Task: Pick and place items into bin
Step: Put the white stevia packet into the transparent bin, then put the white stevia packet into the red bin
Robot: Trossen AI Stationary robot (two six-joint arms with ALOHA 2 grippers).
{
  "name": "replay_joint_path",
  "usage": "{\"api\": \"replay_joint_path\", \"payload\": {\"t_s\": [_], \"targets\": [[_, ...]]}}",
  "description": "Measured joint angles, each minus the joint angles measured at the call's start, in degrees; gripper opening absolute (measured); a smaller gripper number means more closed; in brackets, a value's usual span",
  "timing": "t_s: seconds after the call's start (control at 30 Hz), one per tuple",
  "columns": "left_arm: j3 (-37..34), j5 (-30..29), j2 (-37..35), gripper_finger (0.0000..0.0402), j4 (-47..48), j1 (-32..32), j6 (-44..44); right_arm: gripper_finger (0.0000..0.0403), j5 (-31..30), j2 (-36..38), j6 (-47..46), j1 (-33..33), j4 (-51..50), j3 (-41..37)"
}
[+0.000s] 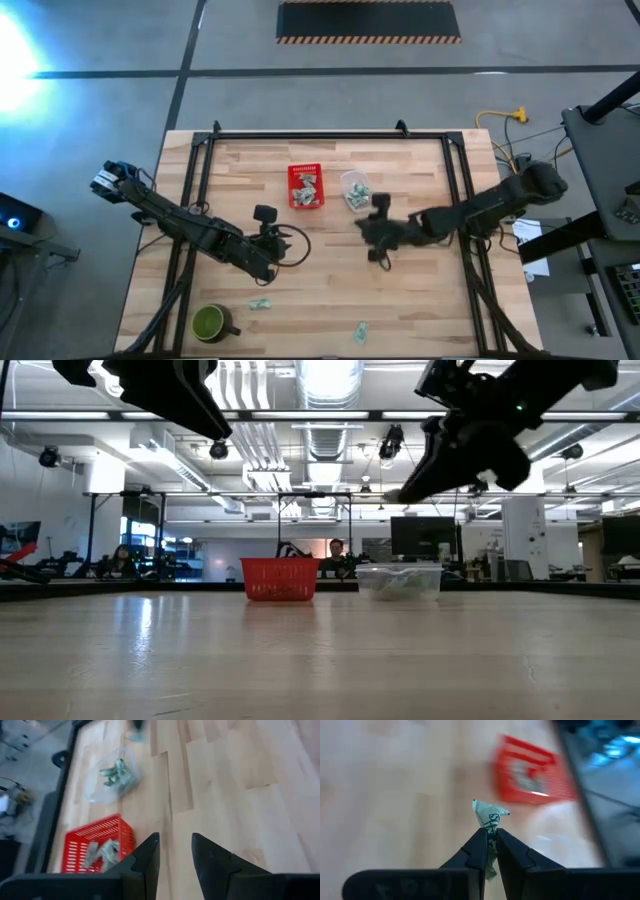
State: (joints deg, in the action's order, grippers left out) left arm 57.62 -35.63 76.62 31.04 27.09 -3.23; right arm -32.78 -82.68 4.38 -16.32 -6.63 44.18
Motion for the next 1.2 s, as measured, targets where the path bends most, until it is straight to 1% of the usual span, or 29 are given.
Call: {"api": "replay_joint_path", "payload": {"t_s": [0.03,0.13,0.3,0.47,0.53,0.67,0.8,1.0,1.13,1.2], "targets": [[0.0,0.6,0.0,0.0096,0.1,0.0,-0.8,0.0031,-1.0,1.2,0.8,1.3,-0.5,0.0],[-0.2,4.0,0.1,0.0096,0.7,0.0,-2.3,0.0031,-1.4,4.0,2.9,5.9,-0.7,-0.1],[-2.5,14.0,0.1,0.0096,1.1,0.0,-6.4,0.0031,-0.9,5.5,4.6,13.6,-0.6,-0.1],[-6.0,25.6,0.1,0.0096,1.0,0.0,-14.2,0.0031,5.5,4.1,4.6,20.5,-0.5,-0.2],[-6.9,28.2,0.1,0.0096,0.9,0.2,-17.3,0.0031,7.3,2.8,4.6,22.6,-0.4,-0.2],[-7.7,30.5,0.2,0.0096,0.4,1.5,-22.3,0.0031,7.6,-0.3,4.6,25.9,-0.1,-0.2],[-7.9,35.0,2.0,0.0096,-1.1,2.9,-26.4,0.0031,7.8,-3.6,3.3,28.5,0.0,-0.2],[-6.5,35.4,4.3,0.0096,-1.6,5.4,-34.9,0.0042,7.8,-6.6,1.4,30.7,0.1,0.0],[-5.4,35.4,5.3,0.0096,-2.0,7.6,-39.1,0.0064,8.1,-7.1,2.6,30.7,1.2,0.0],[-4.8,35.1,6.0,0.0096,-2.2,8.5,-41.4,0.0081,9.6,-6.8,3.3,30.6,1.7,0.0]]}}
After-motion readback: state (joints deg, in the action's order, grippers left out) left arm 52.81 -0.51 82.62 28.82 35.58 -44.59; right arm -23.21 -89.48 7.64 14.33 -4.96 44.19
